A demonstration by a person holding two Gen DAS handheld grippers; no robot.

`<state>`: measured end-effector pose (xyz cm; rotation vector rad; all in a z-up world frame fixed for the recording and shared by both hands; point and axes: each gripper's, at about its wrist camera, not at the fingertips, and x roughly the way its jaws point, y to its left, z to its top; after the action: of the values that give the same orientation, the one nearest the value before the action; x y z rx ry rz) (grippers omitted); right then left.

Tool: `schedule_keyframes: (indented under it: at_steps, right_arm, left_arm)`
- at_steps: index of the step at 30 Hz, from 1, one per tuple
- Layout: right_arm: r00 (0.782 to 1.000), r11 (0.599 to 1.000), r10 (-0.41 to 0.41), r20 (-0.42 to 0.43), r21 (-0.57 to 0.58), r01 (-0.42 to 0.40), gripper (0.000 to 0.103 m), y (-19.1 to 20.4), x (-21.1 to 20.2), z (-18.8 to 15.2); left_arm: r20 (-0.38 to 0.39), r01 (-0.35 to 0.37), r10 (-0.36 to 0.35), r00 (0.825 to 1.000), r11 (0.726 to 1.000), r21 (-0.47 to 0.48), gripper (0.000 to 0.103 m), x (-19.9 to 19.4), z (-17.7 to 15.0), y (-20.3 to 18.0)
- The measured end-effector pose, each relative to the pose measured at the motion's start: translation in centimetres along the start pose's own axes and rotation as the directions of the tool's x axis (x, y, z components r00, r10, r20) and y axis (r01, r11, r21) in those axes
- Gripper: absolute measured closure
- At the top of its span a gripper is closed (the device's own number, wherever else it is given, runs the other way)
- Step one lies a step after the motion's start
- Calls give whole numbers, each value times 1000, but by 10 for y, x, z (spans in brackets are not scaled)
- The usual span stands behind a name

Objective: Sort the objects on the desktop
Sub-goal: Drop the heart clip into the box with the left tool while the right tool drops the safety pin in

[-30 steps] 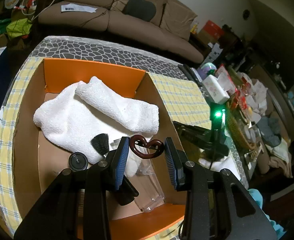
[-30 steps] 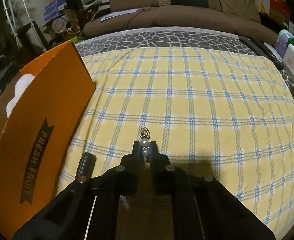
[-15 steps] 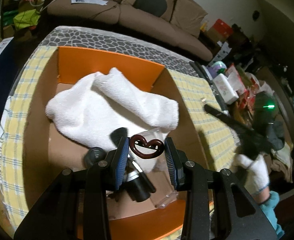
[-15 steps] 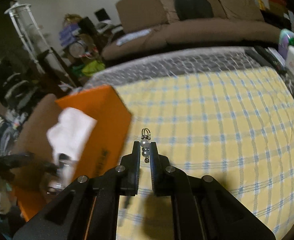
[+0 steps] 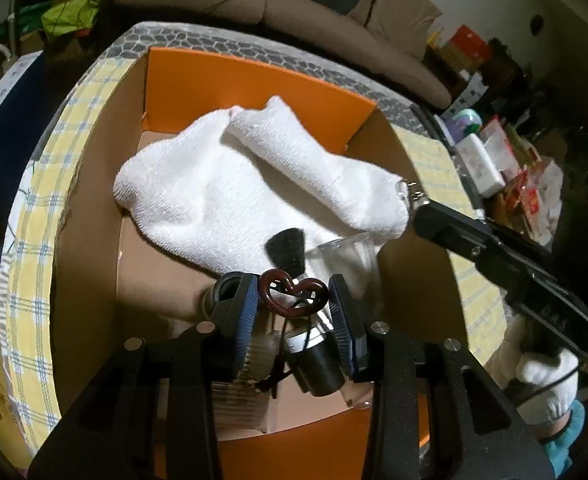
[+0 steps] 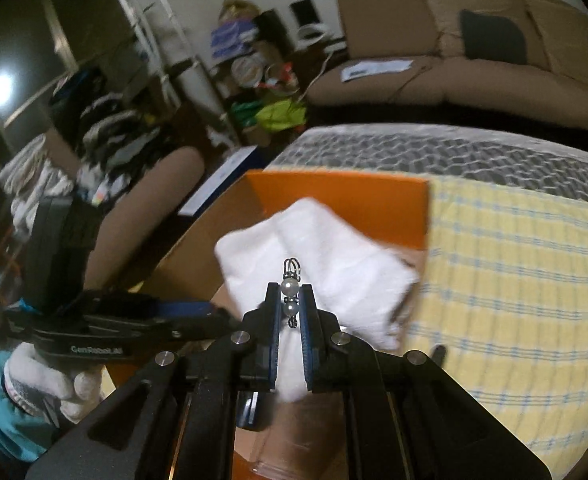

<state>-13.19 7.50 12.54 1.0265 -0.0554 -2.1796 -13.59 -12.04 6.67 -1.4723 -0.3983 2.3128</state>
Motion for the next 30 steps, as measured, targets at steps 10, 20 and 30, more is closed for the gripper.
schedule_keyframes:
  at_steps: [10,20,30]
  right_arm:
    - [999,999,-14,-34,47,16,90,2,30,5]
    - [997,992,-42,63,122,34,45,-25,-9,9]
    - [981,975,-159,109,176,139,19,-53,-42,7]
  left_arm:
    - [11,38,-37,999,996,-84,67,6,10,15]
    - [57,68,-61,997,990,-122,42,-11,16,19]
    - [116,7,-1,993,999,-48,8,-21,15,-1]
